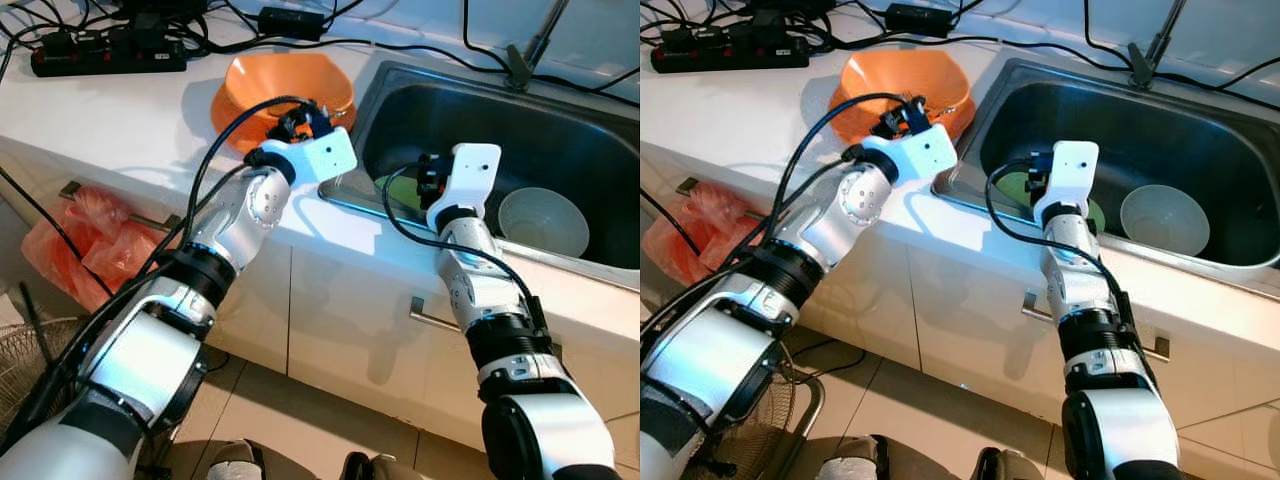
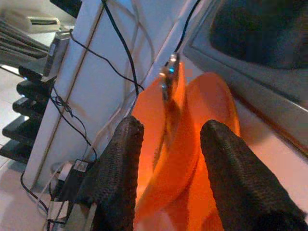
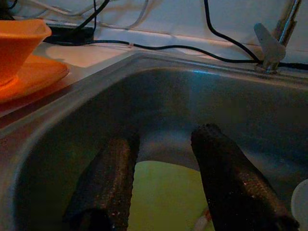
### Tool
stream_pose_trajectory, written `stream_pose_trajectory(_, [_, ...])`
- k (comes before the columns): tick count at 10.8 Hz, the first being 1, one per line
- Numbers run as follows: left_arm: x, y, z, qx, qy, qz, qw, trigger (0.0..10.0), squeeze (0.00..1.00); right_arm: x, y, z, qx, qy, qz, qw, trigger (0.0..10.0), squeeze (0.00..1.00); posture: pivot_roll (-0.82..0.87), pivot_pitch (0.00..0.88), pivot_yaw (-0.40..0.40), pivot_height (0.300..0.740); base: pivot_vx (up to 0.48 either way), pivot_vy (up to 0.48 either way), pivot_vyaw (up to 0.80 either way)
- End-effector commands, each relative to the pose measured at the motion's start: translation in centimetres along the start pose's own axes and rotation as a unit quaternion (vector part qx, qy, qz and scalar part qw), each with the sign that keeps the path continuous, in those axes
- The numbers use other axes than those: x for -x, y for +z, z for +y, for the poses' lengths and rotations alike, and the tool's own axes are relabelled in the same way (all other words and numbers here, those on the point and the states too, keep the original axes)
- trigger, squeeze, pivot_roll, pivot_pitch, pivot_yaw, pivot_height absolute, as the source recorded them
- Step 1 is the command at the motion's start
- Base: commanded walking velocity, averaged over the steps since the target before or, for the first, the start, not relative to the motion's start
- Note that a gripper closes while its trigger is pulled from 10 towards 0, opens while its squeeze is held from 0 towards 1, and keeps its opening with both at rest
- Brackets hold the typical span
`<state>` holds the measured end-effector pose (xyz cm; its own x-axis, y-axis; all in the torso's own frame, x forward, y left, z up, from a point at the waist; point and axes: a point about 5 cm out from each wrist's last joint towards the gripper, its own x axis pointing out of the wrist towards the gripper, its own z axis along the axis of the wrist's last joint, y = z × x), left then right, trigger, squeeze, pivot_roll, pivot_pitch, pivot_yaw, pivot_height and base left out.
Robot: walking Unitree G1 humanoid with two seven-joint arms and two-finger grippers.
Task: Kitchen organization
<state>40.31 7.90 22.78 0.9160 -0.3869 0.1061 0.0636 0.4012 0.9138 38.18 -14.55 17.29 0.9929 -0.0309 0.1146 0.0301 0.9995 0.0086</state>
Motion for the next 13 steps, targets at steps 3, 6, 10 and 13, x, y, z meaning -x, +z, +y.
stream_pose_trajectory(3, [-0.7, 1.2, 0.4, -0.007, 0.007, -0.02, 1.0, 10.0, 0.0, 0.7, -1.5, -0.9, -0.001, -0.019, 0.032, 0.999, 10.0, 0.0, 0.05, 0.156, -0.034, 0.74, 0.0, 0.0, 0.0])
stream_pose_trajectory(6, [-0.9, 1.7, 0.4, -0.004, 0.017, -0.032, 0.999, 10.0, 0.0, 0.9, -1.5, -0.8, -0.002, -0.019, 0.034, 0.999, 10.0, 0.0, 0.05, 0.157, -0.029, 0.74, 0.0, 0.0, 0.0])
stream_pose_trajectory(10, [-1.2, 2.1, 0.5, -0.006, 0.019, -0.039, 0.999, 0.0, 0.0, 0.9, -1.5, -1.1, -0.002, -0.026, 0.035, 0.999, 10.0, 0.0, 0.05, 0.156, -0.029, 0.74, 0.0, 0.0, 0.0])
stream_pose_trajectory(13, [-1.2, 2.0, 0.9, -0.008, 0.023, -0.04, 0.999, 0.0, 0.0, 0.9, -1.4, -1.0, -0.002, -0.025, 0.036, 0.999, 10.0, 0.0, 0.06, 0.155, -0.032, 0.74, 0.0, 0.0, 0.0])
